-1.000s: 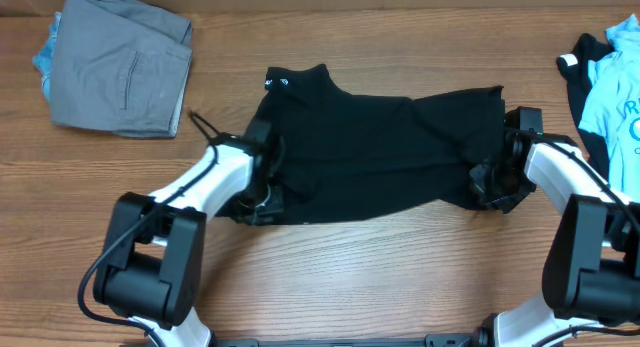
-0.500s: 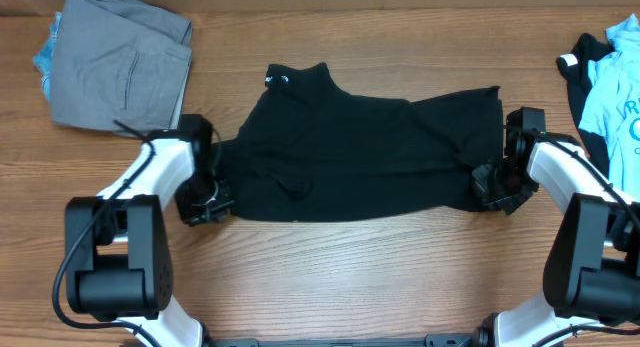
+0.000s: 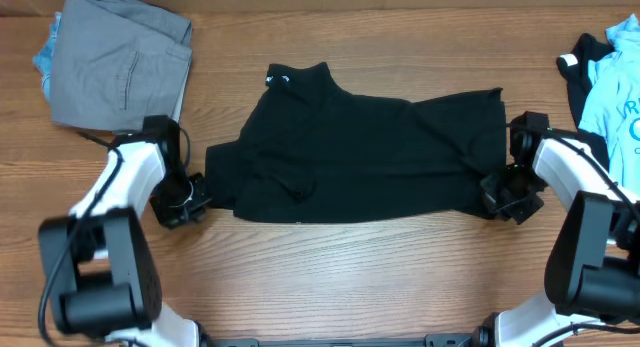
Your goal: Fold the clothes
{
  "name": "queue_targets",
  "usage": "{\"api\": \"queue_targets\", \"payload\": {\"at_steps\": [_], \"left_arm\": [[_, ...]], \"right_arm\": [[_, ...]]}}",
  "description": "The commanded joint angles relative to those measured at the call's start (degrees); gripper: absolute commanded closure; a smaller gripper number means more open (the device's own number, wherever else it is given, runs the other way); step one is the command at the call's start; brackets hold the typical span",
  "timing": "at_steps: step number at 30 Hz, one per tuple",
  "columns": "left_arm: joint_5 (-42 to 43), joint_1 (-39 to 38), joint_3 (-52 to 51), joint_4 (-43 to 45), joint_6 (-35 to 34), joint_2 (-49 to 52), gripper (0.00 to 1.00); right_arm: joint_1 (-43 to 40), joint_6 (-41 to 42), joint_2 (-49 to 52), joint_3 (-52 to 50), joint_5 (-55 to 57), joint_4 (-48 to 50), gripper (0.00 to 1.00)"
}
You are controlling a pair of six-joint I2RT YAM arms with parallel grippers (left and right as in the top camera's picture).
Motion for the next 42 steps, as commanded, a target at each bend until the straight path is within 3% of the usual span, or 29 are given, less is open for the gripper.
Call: {"api": "queue_targets", "payload": {"at_steps": [1, 2, 3, 5, 6, 7, 8, 10, 12, 15, 23, 37, 42], "left_arm": [[6.9, -3.0, 0.3, -0.4, 4.2, -9.5, 0.96], [8.5, -4.4, 0.3, -0.4, 4.8, -11.6, 0.96], [9.1, -6.1, 0.3, -0.5, 5.0, -13.4, 0.96], [9.0, -10.5, 0.3, -0.8, 5.3, -16.5, 0.96], [9.0, -12.8, 0.3, -0.8, 5.5, -17.4, 0.96], [9.0, -14.9, 0.3, -0.8, 5.5, -17.8, 0.89], [9.0, -17.0, 0.3, -0.6, 5.5, -17.8, 0.73], [8.9, -20.5, 0.2, 0.2, 5.4, -16.6, 0.63], [9.0, -22.8, 0.2, 1.4, 5.4, -14.3, 0.64], [8.6, -24.0, 0.2, 4.3, 5.4, -9.5, 0.80], [7.4, -21.0, 0.3, 10.8, 5.4, 2.9, 0.95], [2.8, -3.8, 0.2, 9.7, 3.1, 5.5, 0.96], [2.8, -1.6, 0.2, 9.5, 3.5, 5.5, 0.96]], "right_arm": [[-0.4, 0.4, 0.3, 3.4, 2.1, -0.6, 0.78], [-0.4, 0.4, 0.3, 3.8, 1.9, -0.6, 0.73], [-0.4, 0.3, 0.3, 4.1, 1.7, -0.6, 0.61], [-0.4, -0.8, 0.3, 4.5, 0.3, -0.3, 0.20], [-0.4, -1.7, 0.3, 4.6, -0.8, 0.0, 0.06], [-0.4, -2.4, 0.3, 4.6, -1.8, 0.3, 0.00], [-0.4, -3.6, 0.3, 4.6, -3.1, 0.5, 0.00], [-0.4, -3.7, 0.3, 4.6, -4.2, 0.5, 0.00], [-0.4, -3.7, 0.3, 4.6, -5.0, 0.5, 0.00], [-0.4, -7.0, 0.3, 4.6, -6.4, 1.2, 0.00], [-0.4, -8.4, 0.3, 5.0, -6.7, 0.3, 0.00], [0.8, -14.5, 0.3, 4.5, -11.6, -2.2, 0.00], [4.2, -15.3, 0.3, 3.2, -13.8, -2.1, 0.15]]}}
